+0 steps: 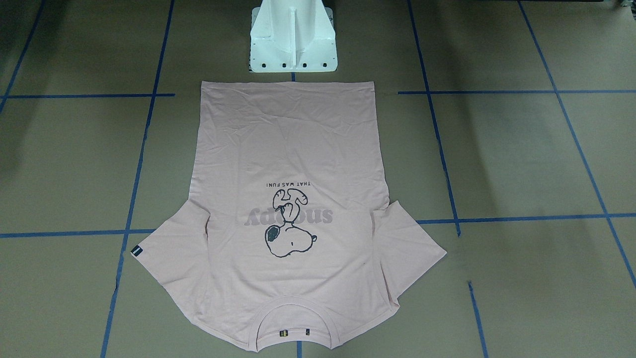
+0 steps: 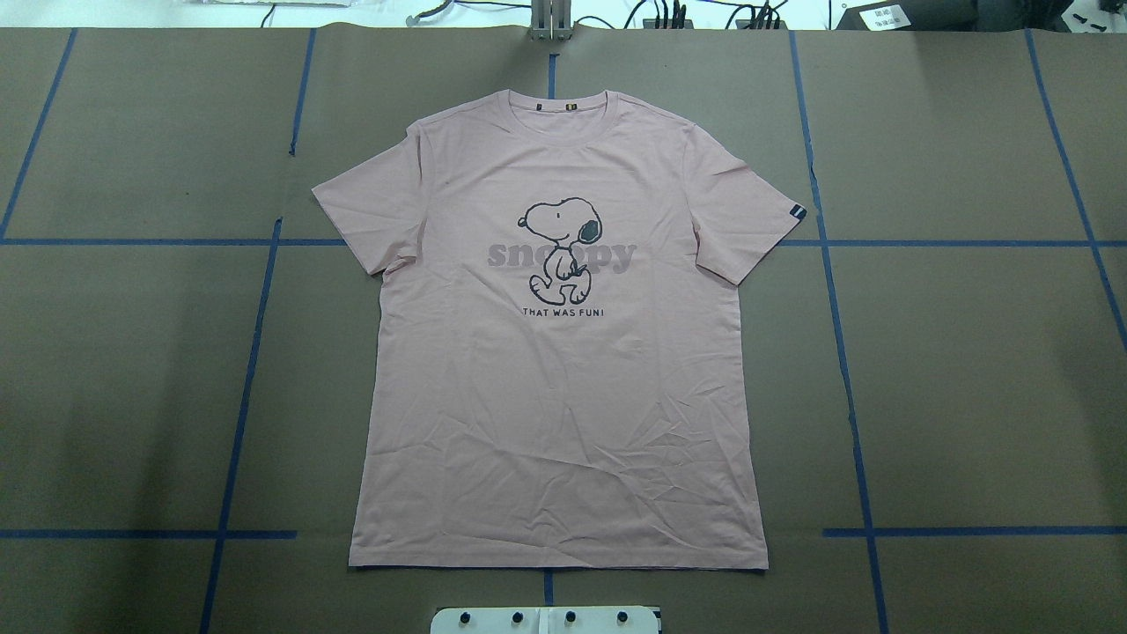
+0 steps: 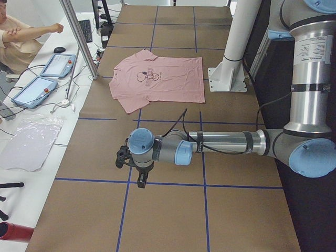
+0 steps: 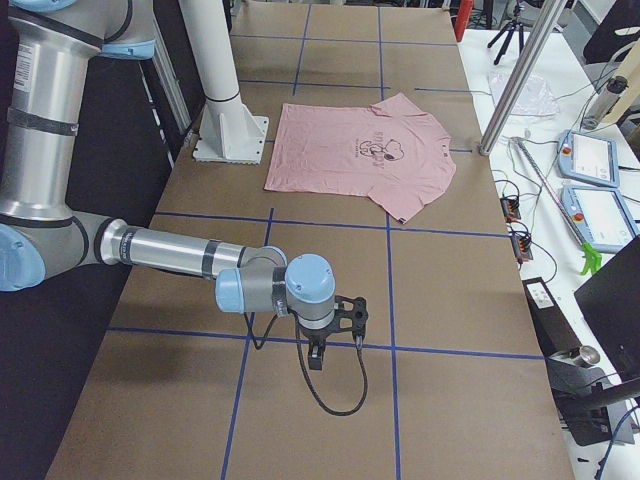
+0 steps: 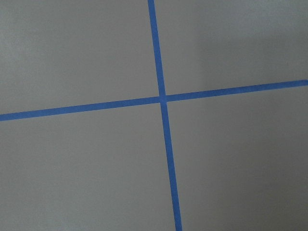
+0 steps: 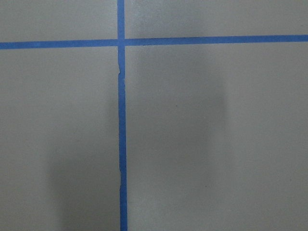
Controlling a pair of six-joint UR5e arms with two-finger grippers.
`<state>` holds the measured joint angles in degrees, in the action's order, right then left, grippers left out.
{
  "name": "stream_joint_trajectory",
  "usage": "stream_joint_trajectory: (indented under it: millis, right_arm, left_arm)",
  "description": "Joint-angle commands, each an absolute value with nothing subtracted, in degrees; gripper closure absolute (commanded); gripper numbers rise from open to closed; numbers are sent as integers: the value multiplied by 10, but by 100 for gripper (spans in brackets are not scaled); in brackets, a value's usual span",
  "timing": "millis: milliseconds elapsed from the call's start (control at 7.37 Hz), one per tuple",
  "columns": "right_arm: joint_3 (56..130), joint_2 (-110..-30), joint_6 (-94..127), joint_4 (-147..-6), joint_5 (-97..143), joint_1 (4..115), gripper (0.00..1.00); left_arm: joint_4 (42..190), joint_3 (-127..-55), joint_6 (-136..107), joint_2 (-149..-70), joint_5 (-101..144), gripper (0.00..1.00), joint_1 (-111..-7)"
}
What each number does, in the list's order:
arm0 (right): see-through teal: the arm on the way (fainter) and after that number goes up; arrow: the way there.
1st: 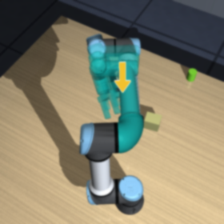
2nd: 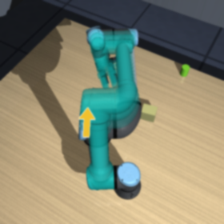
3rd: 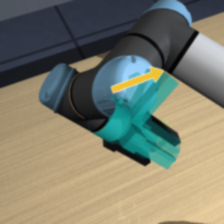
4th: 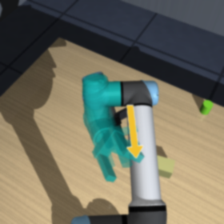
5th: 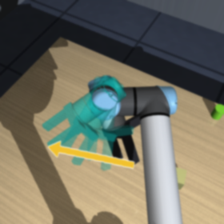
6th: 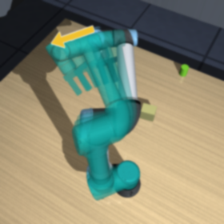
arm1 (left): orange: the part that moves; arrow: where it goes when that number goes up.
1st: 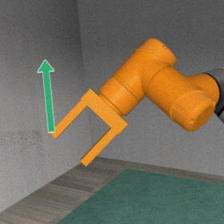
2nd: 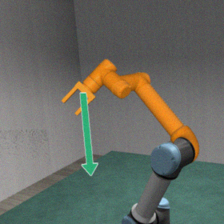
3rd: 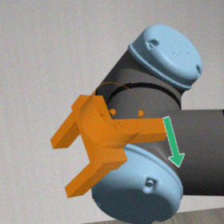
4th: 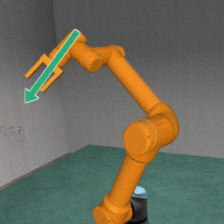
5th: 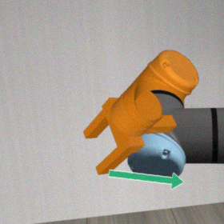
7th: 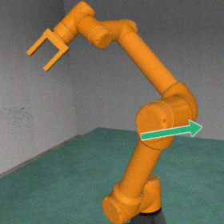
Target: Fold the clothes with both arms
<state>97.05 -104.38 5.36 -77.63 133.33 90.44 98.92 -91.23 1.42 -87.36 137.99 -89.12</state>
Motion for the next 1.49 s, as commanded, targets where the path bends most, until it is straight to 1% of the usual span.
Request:
stream_joint_trajectory:
  millis: [0,271,678,949,1085,1356]
  right_arm:
    - [970,-1042,54,-776,1332,904,0]
    - [974,-1042,54,-775,1339,904,0]
    - [977,-1035,54,-777,1340,893,0]
    - [976,-990,62,-768,1340,889,0]
    - [970,-948,62,-752,1337,889,0]
    - [938,-886,63,-750,1340,889,0]
  left_arm:
    - [1018,-911,12,-873,1379,0,-891]
    - [1022,-911,13,-873,1382,0,-891]
    - [1084,-903,13,-869,1376,0,-891]
    - [1119,-902,12,-876,1364,0,-889]
    - [1156,-902,11,-893,1363,0,-889]
    - [1203,-890,11,-952,1362,0,-887]
